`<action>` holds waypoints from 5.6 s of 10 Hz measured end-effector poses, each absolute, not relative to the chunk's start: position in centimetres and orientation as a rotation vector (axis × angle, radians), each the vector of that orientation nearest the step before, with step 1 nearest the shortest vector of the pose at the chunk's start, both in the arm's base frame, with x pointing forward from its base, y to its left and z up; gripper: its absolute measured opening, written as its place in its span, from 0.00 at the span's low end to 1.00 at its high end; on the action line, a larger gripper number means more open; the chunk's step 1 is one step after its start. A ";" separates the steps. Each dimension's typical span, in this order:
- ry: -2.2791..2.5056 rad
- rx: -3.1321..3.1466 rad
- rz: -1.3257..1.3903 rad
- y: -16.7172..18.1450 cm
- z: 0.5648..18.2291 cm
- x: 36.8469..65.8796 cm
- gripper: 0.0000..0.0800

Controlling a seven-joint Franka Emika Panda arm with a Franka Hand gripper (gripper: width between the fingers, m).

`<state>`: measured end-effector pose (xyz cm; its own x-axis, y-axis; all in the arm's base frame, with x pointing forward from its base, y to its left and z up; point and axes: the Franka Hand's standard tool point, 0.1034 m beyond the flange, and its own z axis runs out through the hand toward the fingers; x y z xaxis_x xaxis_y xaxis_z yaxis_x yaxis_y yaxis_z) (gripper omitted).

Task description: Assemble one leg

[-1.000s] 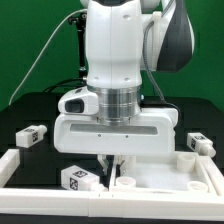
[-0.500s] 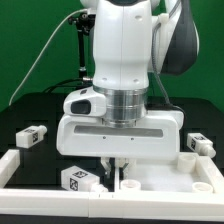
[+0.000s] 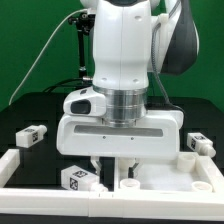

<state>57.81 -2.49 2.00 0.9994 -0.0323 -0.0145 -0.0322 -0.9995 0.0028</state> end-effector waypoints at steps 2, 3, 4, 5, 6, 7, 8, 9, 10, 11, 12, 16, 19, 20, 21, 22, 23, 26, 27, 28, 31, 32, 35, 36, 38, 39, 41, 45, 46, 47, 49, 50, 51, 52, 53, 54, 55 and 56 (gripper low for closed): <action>-0.068 3.146 -0.033 -2.8 4.6 55.0 0.78; -0.053 3.147 -0.032 -3.3 5.6 53.9 0.78; -0.066 3.148 -0.024 -4.6 6.4 53.5 0.81; -0.092 3.145 -0.017 -5.3 6.6 53.6 0.81; -0.079 3.146 -0.023 -4.9 6.4 53.5 0.81; -0.077 3.146 -0.022 -4.8 6.4 53.5 0.81; -0.078 3.146 -0.023 -4.9 6.4 53.5 0.81; -0.082 3.145 -0.020 -5.0 6.2 53.4 0.81; -0.100 3.138 -0.023 -5.8 5.6 52.6 0.81; -0.096 3.145 -0.047 -8.0 5.4 51.4 0.81; -0.111 3.142 -0.092 -10.1 5.4 50.3 0.81; -0.174 3.158 -0.407 -11.8 5.3 48.3 0.81; -0.124 3.161 -0.733 -14.5 5.6 47.5 0.81; -0.137 3.113 -0.923 -16.6 6.5 46.6 0.81; -0.144 3.053 -1.064 -17.9 6.8 46.6 0.81; -0.137 3.025 -1.124 -18.1 6.4 46.7 0.81; -0.134 2.998 -1.232 -17.6 6.4 46.2 0.81; -0.129 2.949 -1.364 -17.5 5.5 46.2 0.81; -0.135 2.938 -1.383 -19.0 5.1 45.4 0.81; -0.171 2.920 -1.394 -20.6 5.0 44.6 0.81; -0.258 2.897 -1.398 -21.9 5.0 43.9 0.81; -0.257 2.897 -1.397 -21.9 4.9 43.9 0.81; -0.355 2.865 -1.487 -22.1 3.3 41.9 0.81; -0.408 2.827 -1.553 -22.1 2.5 40.8 0.81; -0.454 2.780 -1.642 -22.0 1.1 39.7 0.81; -0.446 2.783 -1.622 -21.9 0.5 39.4 0.81; -0.444 2.782 -1.620 -21.9 0.2 39.1 0.81; -0.444 2.782 -1.620 -21.9 0.2 39.1 0.34; -0.439 2.784 -1.616 -21.7 0.3 39.3 0.34; -0.442 2.770 -1.624 -19.7 2.1 40.4 0.34; -0.349 2.817 -1.563 -15.5 7.3 43.3 0.34; -0.356 2.823 -1.526 -15.5 7.6 44.1 0.34; -0.393 2.831 -1.491 -16.8 7.0 44.2 0.34; -0.394 2.836 -1.477 -16.9 6.9 44.2 0.35; -0.380 2.860 -1.413 -16.9 6.8 44.9 0.35; -0.365 2.896 -1.314 -16.7 6.8 45.4 0.35; -0.346 2.952 -1.122 -15.0 7.3 47.0 0.35; -0.261 3.026 -0.912 -11.6 9.1 48.3 0.35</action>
Offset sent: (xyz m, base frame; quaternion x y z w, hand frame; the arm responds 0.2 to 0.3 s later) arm -0.0397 -0.0426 0.0346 0.0101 -0.0173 0.0097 0.9998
